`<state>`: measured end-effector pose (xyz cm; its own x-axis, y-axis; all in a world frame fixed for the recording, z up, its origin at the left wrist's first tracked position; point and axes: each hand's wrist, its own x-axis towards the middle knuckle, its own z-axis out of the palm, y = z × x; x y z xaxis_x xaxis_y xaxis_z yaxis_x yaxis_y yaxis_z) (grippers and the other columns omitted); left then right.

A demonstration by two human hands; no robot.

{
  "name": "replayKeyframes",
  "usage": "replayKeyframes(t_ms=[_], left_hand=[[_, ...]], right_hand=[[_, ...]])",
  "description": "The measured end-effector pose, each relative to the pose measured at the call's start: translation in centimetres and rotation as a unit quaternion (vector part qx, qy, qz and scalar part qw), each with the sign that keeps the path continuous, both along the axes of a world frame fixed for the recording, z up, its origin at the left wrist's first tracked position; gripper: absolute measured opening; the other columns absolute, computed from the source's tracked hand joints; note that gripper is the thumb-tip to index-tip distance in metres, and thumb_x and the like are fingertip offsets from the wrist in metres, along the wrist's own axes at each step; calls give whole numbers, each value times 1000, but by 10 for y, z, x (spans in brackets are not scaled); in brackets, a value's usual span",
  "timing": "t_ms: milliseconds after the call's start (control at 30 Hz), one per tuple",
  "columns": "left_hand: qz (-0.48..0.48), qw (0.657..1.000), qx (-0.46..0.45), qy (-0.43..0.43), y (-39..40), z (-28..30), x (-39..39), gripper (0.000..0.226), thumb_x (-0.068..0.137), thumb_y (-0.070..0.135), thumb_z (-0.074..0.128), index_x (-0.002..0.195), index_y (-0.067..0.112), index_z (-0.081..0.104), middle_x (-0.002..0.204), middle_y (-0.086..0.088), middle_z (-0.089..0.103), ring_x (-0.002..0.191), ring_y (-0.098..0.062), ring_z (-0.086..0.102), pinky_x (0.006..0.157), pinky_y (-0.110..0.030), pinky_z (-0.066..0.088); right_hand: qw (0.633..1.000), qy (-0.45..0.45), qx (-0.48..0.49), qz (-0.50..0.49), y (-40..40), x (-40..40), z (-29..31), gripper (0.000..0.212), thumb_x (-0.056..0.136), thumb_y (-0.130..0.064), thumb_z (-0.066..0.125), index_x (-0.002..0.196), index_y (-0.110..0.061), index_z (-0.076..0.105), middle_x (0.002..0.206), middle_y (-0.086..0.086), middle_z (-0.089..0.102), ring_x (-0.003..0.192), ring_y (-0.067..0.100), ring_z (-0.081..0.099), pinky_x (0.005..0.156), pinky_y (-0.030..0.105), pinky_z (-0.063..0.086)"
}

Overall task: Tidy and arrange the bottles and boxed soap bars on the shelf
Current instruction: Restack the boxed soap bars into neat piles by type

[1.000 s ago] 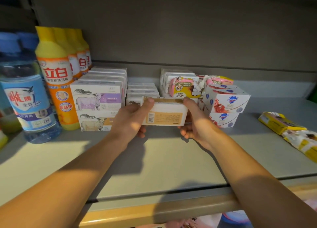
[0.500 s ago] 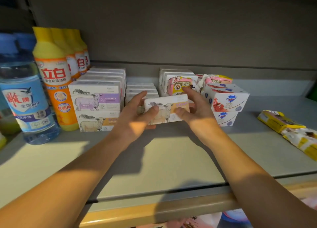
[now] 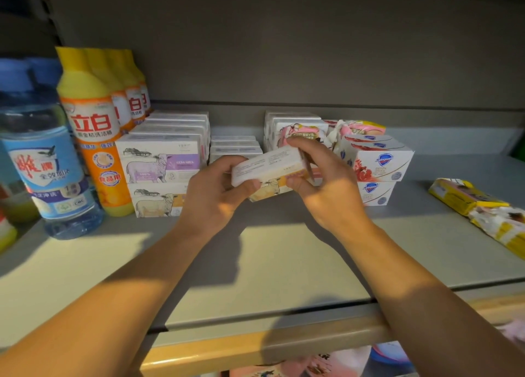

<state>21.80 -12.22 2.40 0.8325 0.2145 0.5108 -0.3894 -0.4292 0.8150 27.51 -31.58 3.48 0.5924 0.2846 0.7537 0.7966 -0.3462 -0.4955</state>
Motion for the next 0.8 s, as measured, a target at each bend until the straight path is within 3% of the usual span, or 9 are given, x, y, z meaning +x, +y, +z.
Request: replayKeyframes(t_ms=[67,167,200,267,400,633,733,800], left_hand=[[19,1000,16,-3,1,0,1,29,80,17,80,107,16,68,90,-1,72,67,0,64,63,-15,49],[47,997,63,7,2,-2,2,30,78,22,81,105,18,69,80,6,68,61,1,57,63,-14,45],[56,995,87,12,3,-3,3,29,78,24,81,104,20,69,78,9,67,61,2,57,63,-13,43],[70,987,142,32,3,-5,4,31,79,28,80,108,22,70,83,6,69,71,-6,62,68,-14,44],[81,980,173,60,5,-5,5,37,83,30,76,118,22,68,96,-2,72,84,-17,64,68,-2,37],[132,976,167,39,0,3,-25,40,83,23,75,122,21,66,101,6,69,90,-9,63,73,-7,36],[127,961,243,33,12,6,-49,29,84,25,72,113,21,68,101,6,71,86,-9,65,76,-17,43],[124,946,294,58,31,2,-68,27,85,36,67,107,20,72,101,4,74,92,-16,68,82,-24,47]], right_hand=[[998,56,-31,-2,-2,4,-3,61,77,-12,76,128,-37,55,126,-12,55,115,14,53,98,37,47],[992,89,-90,-18,-2,9,-10,56,75,-14,80,124,-33,60,114,-13,53,106,8,49,94,9,38],[989,103,-103,-24,-2,10,-12,55,74,-16,80,123,-33,60,111,-12,53,104,9,51,90,8,39],[980,146,-134,-29,-1,11,-14,55,75,-20,81,124,-32,59,110,-11,54,103,12,54,88,19,43],[973,166,-160,-24,-1,12,-16,56,77,-22,81,127,-29,56,113,-10,55,103,11,53,87,21,41],[976,127,-174,-45,1,4,-12,59,77,-24,79,130,-30,56,125,-7,51,108,8,47,88,19,35],[980,45,-190,-39,9,-2,-13,51,79,-21,78,127,-25,62,125,-1,55,115,17,43,90,16,26],[974,8,-220,-44,15,-6,-13,45,83,-18,75,127,-19,64,124,5,57,115,24,44,86,14,21]])
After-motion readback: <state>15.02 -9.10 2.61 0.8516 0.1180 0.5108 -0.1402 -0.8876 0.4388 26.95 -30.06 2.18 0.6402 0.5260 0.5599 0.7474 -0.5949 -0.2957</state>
